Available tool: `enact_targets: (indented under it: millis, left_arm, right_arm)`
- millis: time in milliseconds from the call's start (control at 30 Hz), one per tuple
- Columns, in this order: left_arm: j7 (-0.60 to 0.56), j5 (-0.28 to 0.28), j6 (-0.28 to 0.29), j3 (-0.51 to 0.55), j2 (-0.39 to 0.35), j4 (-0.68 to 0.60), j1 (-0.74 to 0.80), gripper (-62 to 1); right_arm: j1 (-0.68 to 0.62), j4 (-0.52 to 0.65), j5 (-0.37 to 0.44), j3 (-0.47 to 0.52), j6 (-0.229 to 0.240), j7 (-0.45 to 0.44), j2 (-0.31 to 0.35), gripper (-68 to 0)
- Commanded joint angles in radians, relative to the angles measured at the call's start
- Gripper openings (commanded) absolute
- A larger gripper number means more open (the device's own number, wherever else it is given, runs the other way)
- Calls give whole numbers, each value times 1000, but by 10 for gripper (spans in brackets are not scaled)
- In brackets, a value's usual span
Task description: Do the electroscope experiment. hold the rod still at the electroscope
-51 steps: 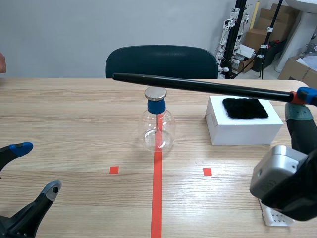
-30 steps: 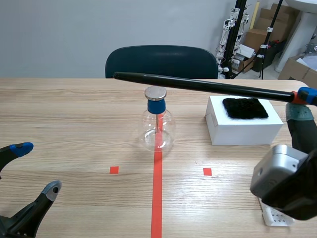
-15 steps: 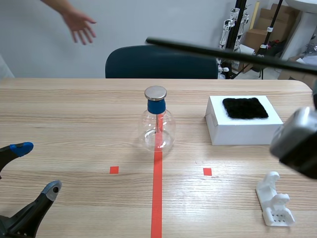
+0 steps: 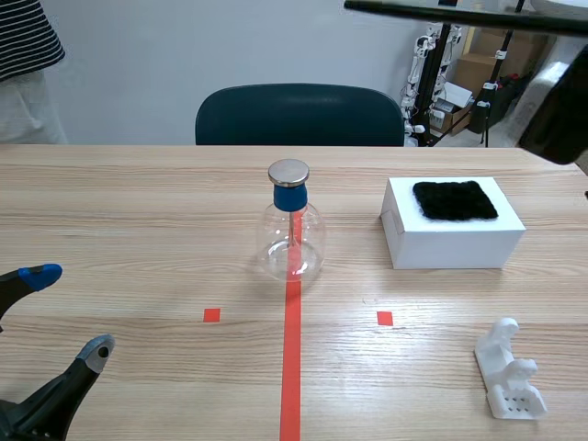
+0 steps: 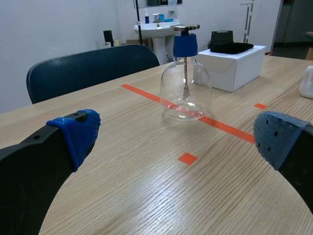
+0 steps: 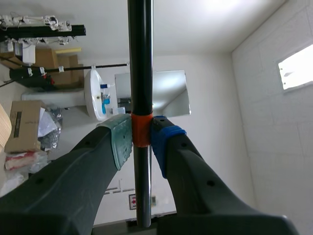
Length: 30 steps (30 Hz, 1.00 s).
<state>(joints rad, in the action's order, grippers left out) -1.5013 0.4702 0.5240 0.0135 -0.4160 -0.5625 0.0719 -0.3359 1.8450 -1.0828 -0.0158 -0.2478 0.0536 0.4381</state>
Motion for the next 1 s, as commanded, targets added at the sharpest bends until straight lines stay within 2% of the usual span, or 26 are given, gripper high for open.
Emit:
enact_targets:
  millis: [0, 167, 467, 733, 967]
  left_arm:
    - [-51, -13, -5, 3, -6, -13, 0, 14]
    - [-51, -13, -5, 3, -6, -13, 0, 14]
    - [-51, -13, -5, 3, -6, -13, 0, 14]
    - [-51, -13, -5, 3, -6, -13, 0, 14]
    - [-51, -13, -5, 3, -6, -13, 0, 14]
  right_arm:
    - [36, -23, -23, -18, -12, 0, 8, -624]
    - [117, -103, -74, -72, -12, -20, 8, -624]
    - [188, -209, -177, -132, -13, -92, 4, -624]
    - [205, -236, -254, -136, -13, -145, -34, -624]
    - [205, -236, -306, -136, -4, -154, -34, -624]
